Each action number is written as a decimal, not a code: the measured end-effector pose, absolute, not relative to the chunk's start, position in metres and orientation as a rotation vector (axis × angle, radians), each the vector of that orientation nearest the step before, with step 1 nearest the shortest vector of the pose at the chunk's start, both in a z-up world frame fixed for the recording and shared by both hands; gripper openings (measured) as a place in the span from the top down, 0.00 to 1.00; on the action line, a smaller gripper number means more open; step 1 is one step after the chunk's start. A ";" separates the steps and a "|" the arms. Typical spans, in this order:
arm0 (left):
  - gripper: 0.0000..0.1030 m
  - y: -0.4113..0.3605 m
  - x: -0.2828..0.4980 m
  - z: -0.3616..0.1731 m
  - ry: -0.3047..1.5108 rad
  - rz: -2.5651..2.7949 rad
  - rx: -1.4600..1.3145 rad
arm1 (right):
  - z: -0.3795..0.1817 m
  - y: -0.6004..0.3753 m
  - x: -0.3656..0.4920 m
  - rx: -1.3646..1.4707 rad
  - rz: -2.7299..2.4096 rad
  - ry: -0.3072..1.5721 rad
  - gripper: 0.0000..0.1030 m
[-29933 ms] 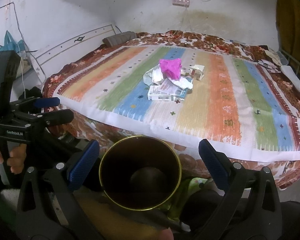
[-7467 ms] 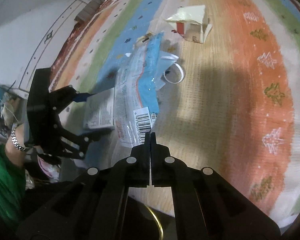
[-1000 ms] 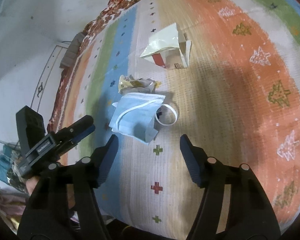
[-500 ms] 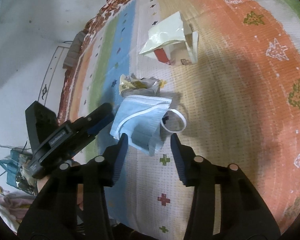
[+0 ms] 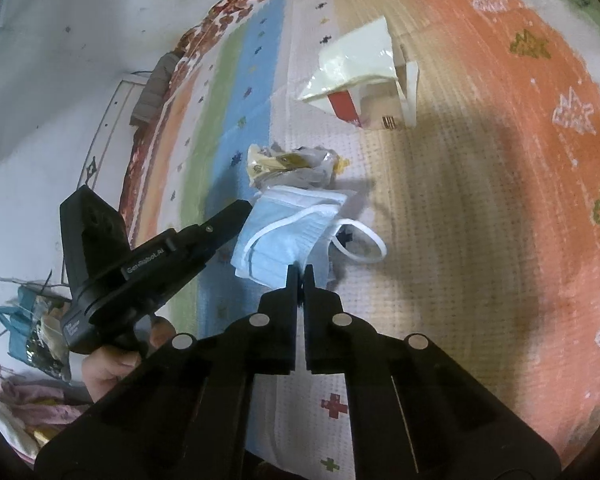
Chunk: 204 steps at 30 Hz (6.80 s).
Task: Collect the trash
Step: 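Grasp the blue face mask with the right tool while the left tool grasps white paper, then lift and carry the face mask and white paper back over the bin with both tools, then open both tools over the bin to drop the mask and paper, then move both tools forward over the yellow wrapper and white paper pack, then grasp the yellow-white wrapper with the left tool while the right tool grasps the white paper pack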
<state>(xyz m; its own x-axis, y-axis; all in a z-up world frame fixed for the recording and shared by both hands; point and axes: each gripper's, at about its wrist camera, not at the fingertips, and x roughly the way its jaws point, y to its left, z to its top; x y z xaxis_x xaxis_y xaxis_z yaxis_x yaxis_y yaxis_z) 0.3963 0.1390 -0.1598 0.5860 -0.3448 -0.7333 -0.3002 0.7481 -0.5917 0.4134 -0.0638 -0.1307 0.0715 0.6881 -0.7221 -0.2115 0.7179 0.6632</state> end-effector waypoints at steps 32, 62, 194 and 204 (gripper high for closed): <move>0.95 0.117 0.303 -0.048 0.993 0.140 -0.418 | -0.034 -0.097 0.340 0.083 0.611 1.174 0.99; 0.95 0.048 0.175 0.035 0.846 0.152 -0.277 | 0.044 -0.112 0.198 -0.141 0.646 0.928 0.99; 0.07 0.129 0.412 -0.133 0.976 0.180 -0.587 | -0.067 -0.077 0.470 0.104 0.580 1.028 0.13; 0.13 0.116 0.424 -0.144 1.010 0.279 -0.608 | -0.091 -0.032 0.514 -0.034 0.524 1.053 0.13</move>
